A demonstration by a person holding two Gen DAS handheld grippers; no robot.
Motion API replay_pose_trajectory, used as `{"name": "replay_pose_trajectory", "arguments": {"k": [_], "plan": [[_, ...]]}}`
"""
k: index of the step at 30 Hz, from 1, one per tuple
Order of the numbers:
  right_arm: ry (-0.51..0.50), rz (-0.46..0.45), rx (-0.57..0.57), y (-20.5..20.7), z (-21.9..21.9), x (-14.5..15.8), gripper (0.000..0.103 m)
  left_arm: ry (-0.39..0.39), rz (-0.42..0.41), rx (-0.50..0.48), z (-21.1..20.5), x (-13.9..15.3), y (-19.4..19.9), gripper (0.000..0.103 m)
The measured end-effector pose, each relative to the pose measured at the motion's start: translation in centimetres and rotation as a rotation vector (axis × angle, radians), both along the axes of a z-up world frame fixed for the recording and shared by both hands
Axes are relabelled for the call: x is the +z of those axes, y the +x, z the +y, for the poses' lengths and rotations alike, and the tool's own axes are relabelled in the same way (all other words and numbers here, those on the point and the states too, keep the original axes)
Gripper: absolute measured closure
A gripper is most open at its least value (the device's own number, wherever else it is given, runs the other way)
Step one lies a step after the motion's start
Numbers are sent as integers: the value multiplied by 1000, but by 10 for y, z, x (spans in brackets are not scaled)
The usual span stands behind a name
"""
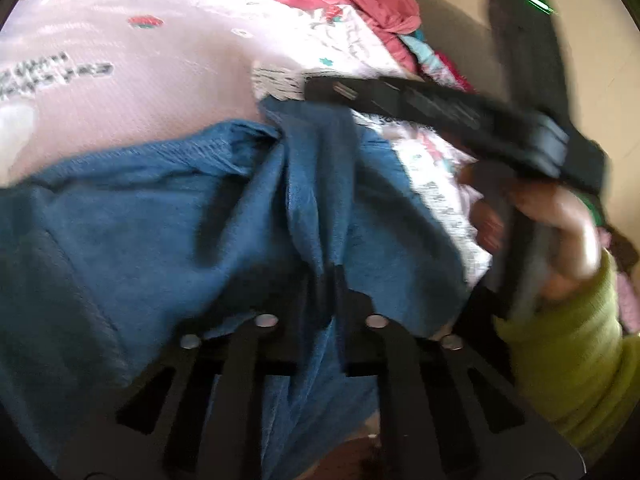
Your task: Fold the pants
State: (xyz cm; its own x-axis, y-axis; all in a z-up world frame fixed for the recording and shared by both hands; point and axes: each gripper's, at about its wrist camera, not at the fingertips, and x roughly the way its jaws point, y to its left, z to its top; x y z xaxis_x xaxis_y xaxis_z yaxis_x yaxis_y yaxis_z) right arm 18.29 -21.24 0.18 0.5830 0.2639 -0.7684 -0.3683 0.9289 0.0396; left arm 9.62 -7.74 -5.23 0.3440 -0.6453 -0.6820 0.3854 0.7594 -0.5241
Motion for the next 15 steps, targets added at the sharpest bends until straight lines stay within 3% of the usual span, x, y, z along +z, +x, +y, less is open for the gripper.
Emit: {"name": "replay_pose_trajectory", "arguments": {"k": [5, 13, 15], "plan": [[-19, 47, -33, 50, 22, -11, 39, -31, -8, -13, 0, -2, -6, 99], [-165, 107, -116, 96, 42, -48, 48, -2, -80, -53, -11, 11, -19, 99], [-180, 95, -147, 101, 38, -55, 69, -3, -81, -51, -11, 12, -19, 99]]}}
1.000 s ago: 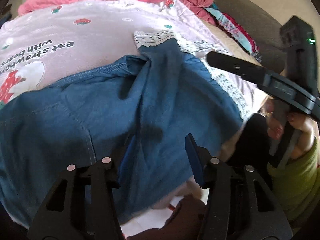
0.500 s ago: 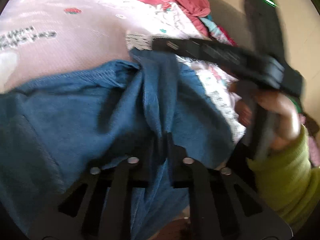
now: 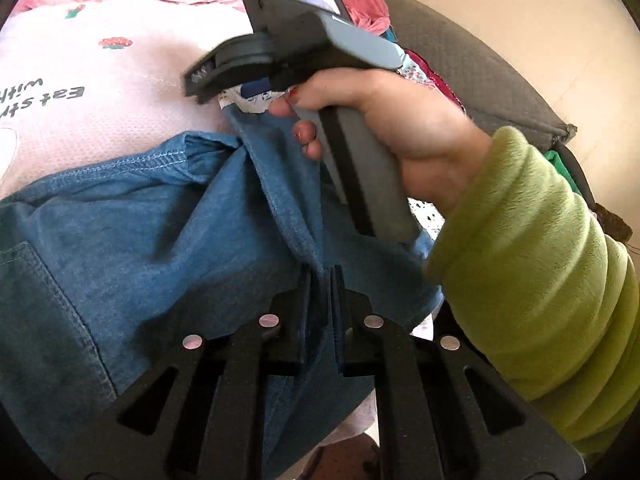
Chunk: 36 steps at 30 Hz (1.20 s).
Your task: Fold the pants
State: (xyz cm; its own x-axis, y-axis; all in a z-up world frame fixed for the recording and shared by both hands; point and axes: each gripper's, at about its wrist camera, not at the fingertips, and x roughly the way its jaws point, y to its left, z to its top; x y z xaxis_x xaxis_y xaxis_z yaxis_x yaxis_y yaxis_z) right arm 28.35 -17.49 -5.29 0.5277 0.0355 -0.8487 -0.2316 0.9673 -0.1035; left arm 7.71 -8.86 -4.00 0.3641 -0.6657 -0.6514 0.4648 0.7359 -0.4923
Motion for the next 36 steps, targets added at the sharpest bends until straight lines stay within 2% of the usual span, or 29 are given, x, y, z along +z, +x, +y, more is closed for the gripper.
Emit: {"name": "replay_pose_trajectory", "arguments": {"k": [2, 4, 7, 13, 16, 20, 24, 25, 27, 33, 36], "plan": [[15, -22, -9, 2, -8, -1, 82, -8, 7, 6, -2, 2, -1, 99], [87, -18, -20, 1, -20, 1, 94, -16, 11, 15, 2, 1, 1, 99], [175, -51, -53, -8, -43, 17, 95, -14, 13, 27, 9, 2, 3, 99], [321, -130, -121, -53, -106, 54, 95, -1, 11, 33, 11, 2, -1, 99], [370, -168, -169, -85, -142, 67, 95, 21, -8, 45, 11, 3, -1, 92], [414, -186, -232, -131, -184, 73, 95, 68, -49, 54, 10, 1, -4, 79], [451, -172, -271, -166, -207, 67, 95, 127, -108, 41, -2, 0, -5, 77], [448, -171, -279, -172, -211, 65, 95, 150, -126, 32, -6, 1, -7, 77], [461, -153, -292, -184, -219, 59, 95, 185, -155, 11, -15, 2, -13, 103], [493, -127, -321, -211, -233, 53, 95, 241, -259, -39, -11, 16, -31, 103], [547, -114, -303, -228, -239, 57, 95, 217, -281, -47, 1, 26, -38, 103]]}}
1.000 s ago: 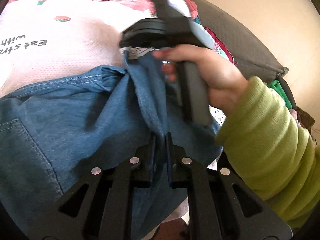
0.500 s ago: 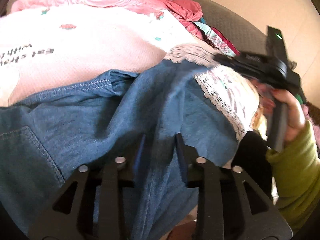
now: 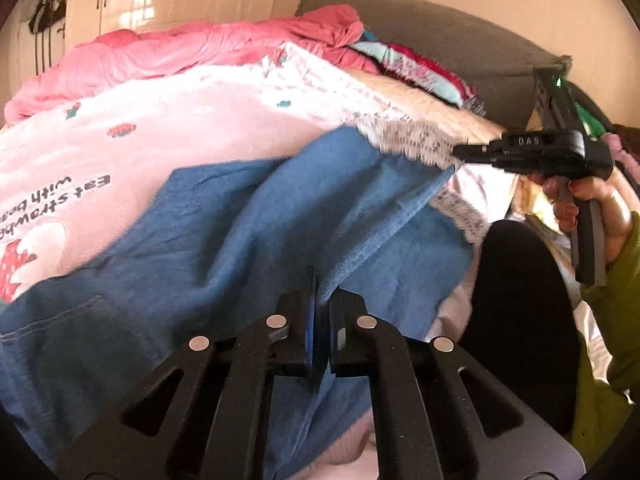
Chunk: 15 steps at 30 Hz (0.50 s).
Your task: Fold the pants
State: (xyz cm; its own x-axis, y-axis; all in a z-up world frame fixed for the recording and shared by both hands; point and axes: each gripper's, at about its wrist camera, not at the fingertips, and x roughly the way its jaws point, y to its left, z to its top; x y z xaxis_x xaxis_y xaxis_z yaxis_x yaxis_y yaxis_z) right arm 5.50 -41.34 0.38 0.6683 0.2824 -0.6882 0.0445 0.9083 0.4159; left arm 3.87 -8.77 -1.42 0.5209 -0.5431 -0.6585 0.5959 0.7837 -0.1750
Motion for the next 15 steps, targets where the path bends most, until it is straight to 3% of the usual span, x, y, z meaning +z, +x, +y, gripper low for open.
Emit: {"name": "replay_pose_trajectory", "arguments": {"k": [6, 15], "plan": [[-16, 55, 34, -28, 3, -7, 95, 50, -44, -49, 1, 2, -17, 101], [30, 134, -17, -50, -14, -31, 94, 127, -8, -90, -13, -20, -20, 99]]}}
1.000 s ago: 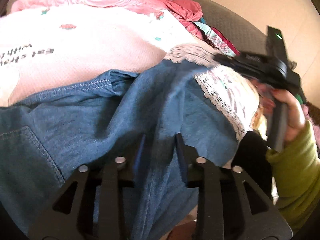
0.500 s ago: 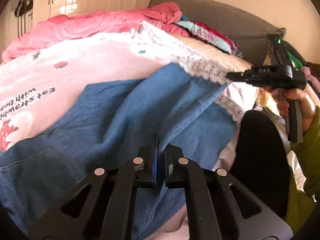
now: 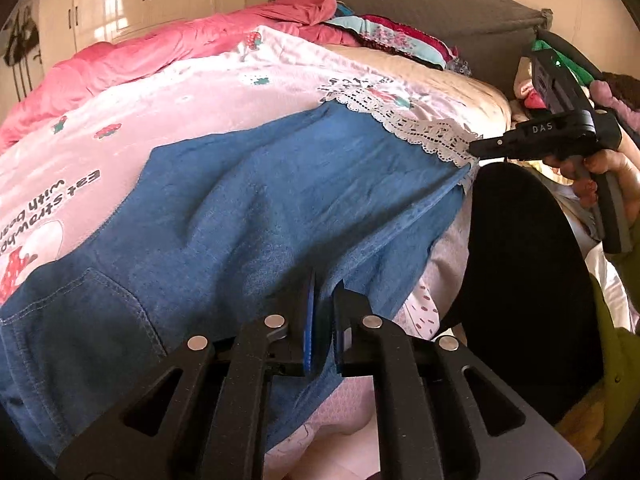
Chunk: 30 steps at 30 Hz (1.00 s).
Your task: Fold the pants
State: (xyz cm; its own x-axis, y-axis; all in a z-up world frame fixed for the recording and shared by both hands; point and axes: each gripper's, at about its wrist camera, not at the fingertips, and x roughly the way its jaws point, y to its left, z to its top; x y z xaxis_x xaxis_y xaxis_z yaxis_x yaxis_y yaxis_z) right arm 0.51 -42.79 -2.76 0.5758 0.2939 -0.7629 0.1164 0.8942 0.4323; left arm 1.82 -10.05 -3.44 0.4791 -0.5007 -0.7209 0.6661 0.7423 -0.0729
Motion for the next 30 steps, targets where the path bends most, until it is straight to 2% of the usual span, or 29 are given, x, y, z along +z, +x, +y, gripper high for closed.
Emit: {"name": "replay_pose_trajectory", "arguments": {"k": [3, 6, 9, 12, 13, 15, 17, 20, 22, 25, 27, 30], "plan": [[-27, 9, -10, -2, -2, -1, 95, 19, 1, -22, -4, -4, -3, 98], [-50, 39, -20, 0, -3, -8, 95, 71, -5, -55, -12, -11, -8, 98], [-86, 46, -14, 0, 1, -9, 94, 108, 29, -64, -16, -21, -6, 97], [-108, 59, -4, 1, 2, -9, 93, 100, 50, -60, -14, -26, -4, 97], [-107, 61, -12, 0, 1, -8, 91, 96, 54, -63, -13, -26, -4, 95], [-141, 54, -33, -3, -2, -3, 82, 82, 54, -73, -13, -23, -6, 79], [-230, 10, -72, -8, -4, 11, 80, 85, 49, -88, -14, -23, -11, 70], [-281, -58, -52, -9, 5, 28, 78, 92, 42, -82, -14, -22, -18, 68], [-314, -105, 43, -5, 27, 34, 70, 72, 39, -59, -8, -14, -22, 66], [-310, -135, 185, 8, 61, 34, 69, -6, 31, 32, 20, 8, -26, 53], [-308, -146, 246, 17, 77, 32, 60, -34, 7, 131, 45, 23, -29, 42], [-344, -89, 289, 36, 94, 16, 58, -27, -18, 346, 95, 40, -29, 29]]}}
